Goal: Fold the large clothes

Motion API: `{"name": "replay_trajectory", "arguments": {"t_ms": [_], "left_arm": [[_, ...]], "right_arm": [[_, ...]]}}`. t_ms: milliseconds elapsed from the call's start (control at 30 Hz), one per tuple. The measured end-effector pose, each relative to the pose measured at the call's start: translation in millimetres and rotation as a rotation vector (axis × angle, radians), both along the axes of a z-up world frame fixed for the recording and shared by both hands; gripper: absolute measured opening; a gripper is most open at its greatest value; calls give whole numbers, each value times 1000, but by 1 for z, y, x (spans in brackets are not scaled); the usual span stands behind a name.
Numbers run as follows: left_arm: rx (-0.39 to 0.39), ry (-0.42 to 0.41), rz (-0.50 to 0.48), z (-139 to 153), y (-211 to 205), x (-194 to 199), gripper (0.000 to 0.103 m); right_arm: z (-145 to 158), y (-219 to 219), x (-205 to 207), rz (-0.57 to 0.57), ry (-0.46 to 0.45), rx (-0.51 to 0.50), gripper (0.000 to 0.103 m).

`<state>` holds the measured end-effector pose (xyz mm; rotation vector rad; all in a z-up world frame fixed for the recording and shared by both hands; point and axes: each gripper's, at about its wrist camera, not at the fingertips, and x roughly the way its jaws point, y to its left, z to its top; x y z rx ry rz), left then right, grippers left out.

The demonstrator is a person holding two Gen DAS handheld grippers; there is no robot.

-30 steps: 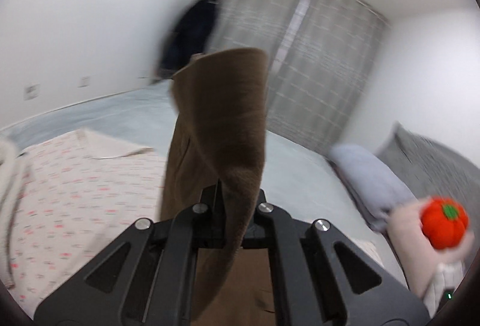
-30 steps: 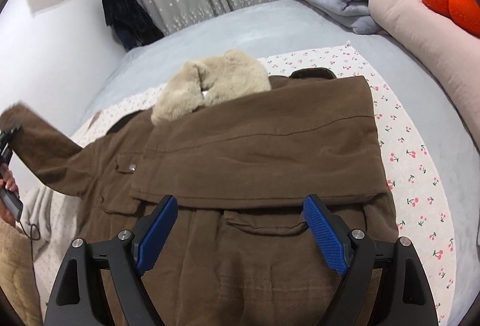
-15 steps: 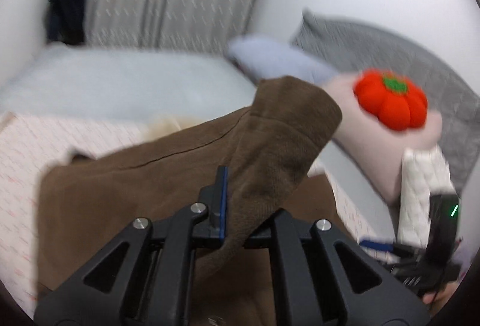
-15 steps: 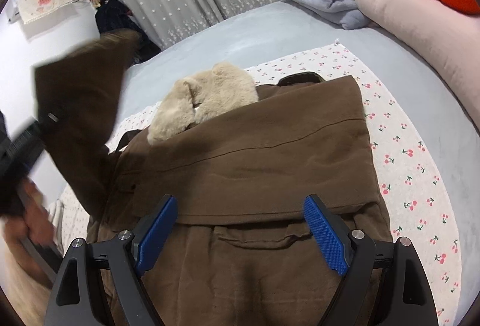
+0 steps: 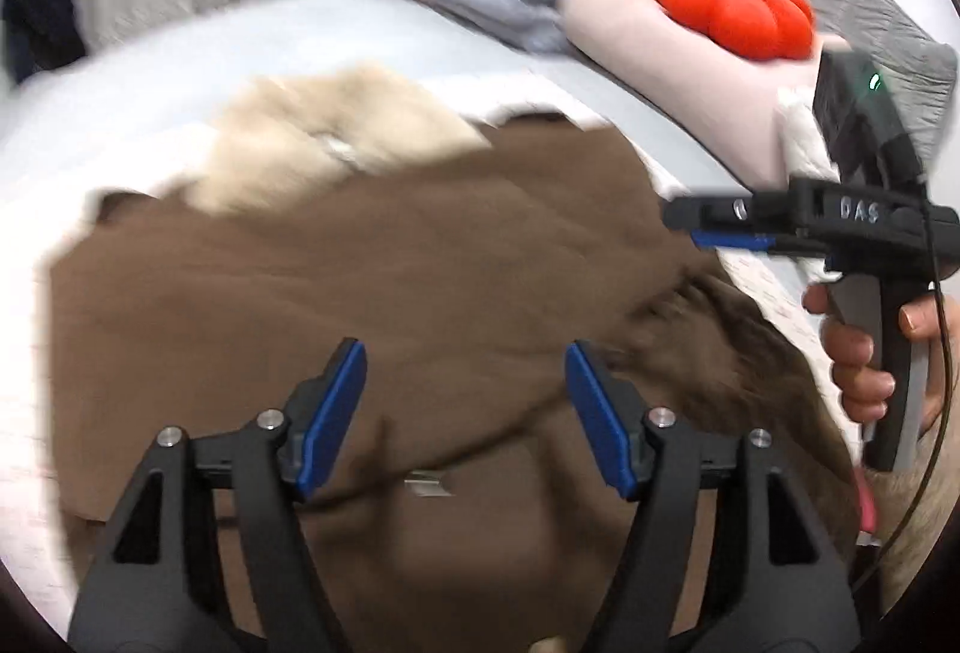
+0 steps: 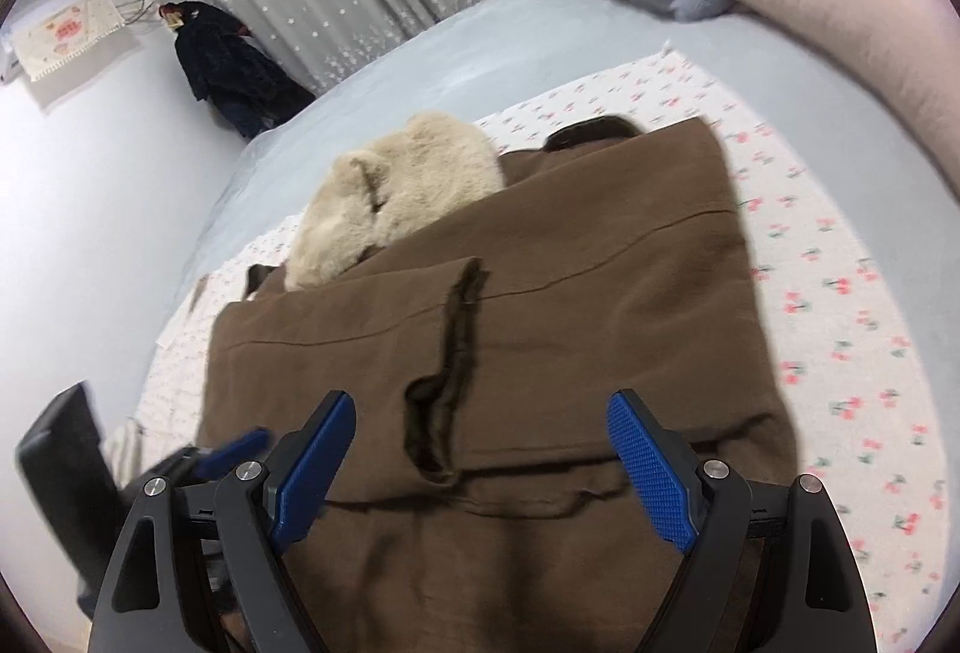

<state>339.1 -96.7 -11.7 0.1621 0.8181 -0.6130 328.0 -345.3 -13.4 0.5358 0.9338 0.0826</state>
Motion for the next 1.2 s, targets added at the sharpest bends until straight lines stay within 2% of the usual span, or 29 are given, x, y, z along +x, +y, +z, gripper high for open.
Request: {"name": "replay_trajectory", "arguments": {"t_ms": [133,200,300,333,367,400,533,567,600,667,700,733,767,800,900,1000,1067,1133,1200], "left_arm": [[68,-68,189,10,56,30,71],[87,-75,292,6,87,49,71],[96,-70,378,-9,117,68,70],[99,-71,392,-14,121,73,66],[102,-71,400,-19,119,78,61],[101,-71,403,-20,121,85,59],[27,-97,405,-29,119,98,58],[20,-80,408,-36,118,102,58],[36,-35,413,-52,115,109,58],[110,47,407,-85,107,122,58],[134,38,404,-94,103,122,58],[138,19,406,-93,102,119,58],[144,11,411,-87,101,117,58],[138,0,416,-80,101,113,58],[71,-32,378,-62,103,94,58],[69,-54,309,-59,98,74,58],[121,4,280,-78,94,71,58],[121,43,281,-95,96,74,59],[134,45,294,-90,94,75,59]], "right_arm": [[-16,13,38,70,51,78,88],[-33,25,63,82,102,30,86],[-59,36,89,58,186,-57,70],[-64,39,93,43,191,-92,58],[-61,43,95,36,168,-125,20],[-54,50,96,74,123,-127,10],[-2,57,82,79,-99,-216,10],[2,55,82,65,-114,-240,10],[2,53,85,55,-107,-266,10],[-18,54,95,80,-9,-323,16],[-29,56,101,87,54,-373,19],[-41,58,103,82,112,-451,26],[-44,59,98,73,105,-505,34],[-41,58,91,57,72,-518,36],[-23,57,69,56,-10,-497,38],[-12,72,48,139,-81,-458,38],[-21,83,50,209,-57,-430,38],[-40,85,55,220,16,-449,40],[-68,78,58,213,79,-403,43]]}}
